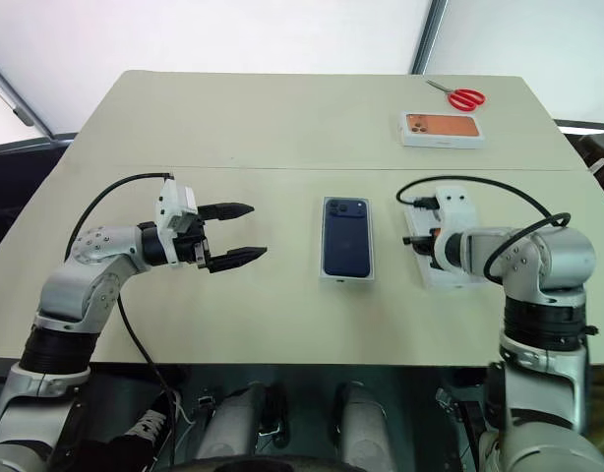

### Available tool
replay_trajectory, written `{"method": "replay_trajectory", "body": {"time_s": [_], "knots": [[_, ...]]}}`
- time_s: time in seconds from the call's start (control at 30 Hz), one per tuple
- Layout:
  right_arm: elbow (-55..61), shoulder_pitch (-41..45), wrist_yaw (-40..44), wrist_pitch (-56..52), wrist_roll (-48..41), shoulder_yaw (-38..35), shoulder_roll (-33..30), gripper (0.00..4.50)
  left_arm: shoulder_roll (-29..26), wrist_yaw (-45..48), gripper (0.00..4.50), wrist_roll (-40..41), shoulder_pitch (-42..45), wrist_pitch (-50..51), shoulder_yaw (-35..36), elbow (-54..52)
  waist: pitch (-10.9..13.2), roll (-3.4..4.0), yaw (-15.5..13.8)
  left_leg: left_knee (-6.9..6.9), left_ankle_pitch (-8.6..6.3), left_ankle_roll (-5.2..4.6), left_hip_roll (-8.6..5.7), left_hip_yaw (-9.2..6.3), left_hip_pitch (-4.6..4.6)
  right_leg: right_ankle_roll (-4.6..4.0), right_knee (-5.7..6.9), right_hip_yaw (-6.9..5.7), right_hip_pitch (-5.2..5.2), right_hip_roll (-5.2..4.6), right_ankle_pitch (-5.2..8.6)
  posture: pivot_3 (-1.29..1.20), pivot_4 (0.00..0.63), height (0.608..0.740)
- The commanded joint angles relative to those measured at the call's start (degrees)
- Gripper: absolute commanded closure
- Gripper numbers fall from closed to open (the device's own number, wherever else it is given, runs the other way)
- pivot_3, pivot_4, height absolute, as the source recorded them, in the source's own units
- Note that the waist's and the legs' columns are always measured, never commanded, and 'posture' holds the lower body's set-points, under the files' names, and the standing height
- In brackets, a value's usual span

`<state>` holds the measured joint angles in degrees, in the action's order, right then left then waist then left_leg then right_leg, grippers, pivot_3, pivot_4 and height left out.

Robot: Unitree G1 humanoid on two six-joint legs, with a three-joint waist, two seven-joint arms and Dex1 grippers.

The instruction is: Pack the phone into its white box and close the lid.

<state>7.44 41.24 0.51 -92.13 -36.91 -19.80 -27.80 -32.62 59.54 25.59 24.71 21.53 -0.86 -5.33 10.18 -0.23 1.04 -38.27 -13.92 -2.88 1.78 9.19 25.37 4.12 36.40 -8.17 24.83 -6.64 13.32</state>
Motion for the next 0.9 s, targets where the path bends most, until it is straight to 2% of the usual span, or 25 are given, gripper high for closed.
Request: {"method": "replay_trajectory", "body": {"time_s": [0.03,0.13,0.23,0.27,0.43,0.5,0.6,0.7,0.8,0.9], "knots": [[1.34,7.93,-0.71,-0.37,-4.97,-6.85,5.69,4.46,0.47,-1.37,0.0,0.58,2.37,-0.02,1.55,1.01,0.0,0.02,-0.06,0.0,0.01,0.01,0.01,0.0,0.01,0.0,0.04,0.0,0.04,0.03,0.0,0.0,0.15,0.738],[0.52,12.58,-1.02,-0.37,-9.35,-12.52,11.05,4.46,1.03,-2.59,0.0,0.68,3.64,0.65,1.82,2.4,0.0,0.01,-0.5,0.02,0.01,0.01,0.02,-0.02,0.04,0.0,0.04,0.0,0.04,0.08,0.0,0.0,0.15,0.738],[-3.85,16.7,-6.63,-0.37,-18.35,-23.09,19.95,4.46,1.56,-4.38,0.0,0.88,4.61,2.15,1.99,3.03,0.0,0.01,-0.29,0.01,0.01,0.0,-0.02,0.0,0.05,0.01,0.01,0.01,0.0,0.06,0.0,0.0,0.15,0.738],[-4.51,16.56,-8.36,-0.37,-21.15,-24.39,21.58,4.46,1.74,-4.89,0.0,0.75,4.82,2.55,1.99,3.21,0.0,0.01,-0.31,0.01,0.01,0.0,-0.02,0.0,0.04,0.01,0.02,0.01,-0.01,0.06,-0.01,0.0,0.15,0.738],[-3.51,9.23,-15.94,-0.37,-37.79,-22.31,29.92,4.46,3.72,-7.94,0.0,0.86,5.58,3.39,2.73,4.14,-0.01,0.02,-0.11,0.04,0.01,0.01,-0.01,-0.02,0.03,0.0,0.02,0.01,-0.01,0.08,0.0,0.0,0.15,0.738],[-4.07,6.2,-18.73,-0.37,-43.56,-20.78,31.44,4.46,4.73,-9.98,0.0,1.04,6.01,4.57,3.38,4.27,-0.01,0.03,0.04,0.05,0.01,0.01,-0.01,-0.02,0.03,0.0,0.03,0.02,-0.01,0.09,0.0,0.0,0.15,0.738],[-5.38,1.03,-25.39,5.22,-55.31,-15.04,31.1,4.46,5.53,-12.36,0.0,0.77,6.04,4.7,4.04,3.9,-0.01,0.03,0.02,0.05,0.02,0.02,-0.01,-0.02,0.01,0.0,0.05,0.03,-0.01,0.08,0.0,0.0,0.15,0.738],[-5.11,-3.53,-30.1,11.45,-66.5,-6.18,27.98,4.46,5.88,-13.23,0.0,1.49,5.34,5.48,4.18,3.23,-0.01,0.03,0.08,0.05,0.02,0.02,-0.01,-0.03,-0.01,0.0,0.04,0.08,-0.02,0.09,0.0,0.0,0.15,0.738],[-7.36,-5.65,-32.68,17.09,-67.48,-2.23,25.38,4.5,6.93,-14.58,0.87,1.38,3.81,6.35,3.29,2.92,-0.01,0.03,0.16,0.05,0.02,0.02,-0.01,-0.03,-0.02,0.0,0.04,0.1,-0.02,0.09,0.0,0.0,0.15,0.738],[-7.14,-7.83,-33.05,21.19,-68.95,1.48,22.96,4.5,8.81,-15.89,2.4,0.02,2.44,5.59,1.39,2.89,-0.01,0.03,0.02,0.05,0.02,0.01,-0.01,-0.03,-0.02,0.01,0.04,0.11,-0.02,0.09,0.0,0.0,0.15,0.738]]}}
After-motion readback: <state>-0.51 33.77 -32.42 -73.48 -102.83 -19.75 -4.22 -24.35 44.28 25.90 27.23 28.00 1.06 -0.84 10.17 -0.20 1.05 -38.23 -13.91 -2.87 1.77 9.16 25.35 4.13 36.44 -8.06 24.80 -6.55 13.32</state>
